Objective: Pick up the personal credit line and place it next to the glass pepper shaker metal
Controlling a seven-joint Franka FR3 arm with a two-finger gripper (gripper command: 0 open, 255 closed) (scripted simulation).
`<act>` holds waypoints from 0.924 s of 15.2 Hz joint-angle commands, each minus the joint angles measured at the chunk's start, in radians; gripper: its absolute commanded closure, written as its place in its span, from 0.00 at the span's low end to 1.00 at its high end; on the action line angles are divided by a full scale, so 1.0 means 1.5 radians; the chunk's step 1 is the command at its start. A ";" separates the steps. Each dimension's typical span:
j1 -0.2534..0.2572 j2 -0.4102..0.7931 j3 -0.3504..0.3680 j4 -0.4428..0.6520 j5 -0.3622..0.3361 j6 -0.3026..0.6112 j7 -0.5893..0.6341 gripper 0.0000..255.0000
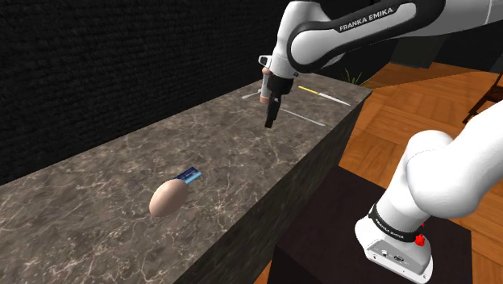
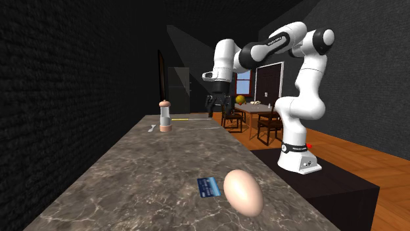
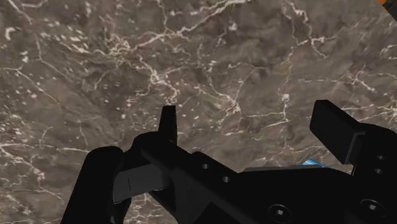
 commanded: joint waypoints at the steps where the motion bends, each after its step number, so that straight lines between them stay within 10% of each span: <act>1: 0.026 0.038 -0.013 0.014 0.031 0.034 -0.061 0.00; 14: 0.149 0.291 -0.026 0.166 0.314 0.134 -0.489 0.00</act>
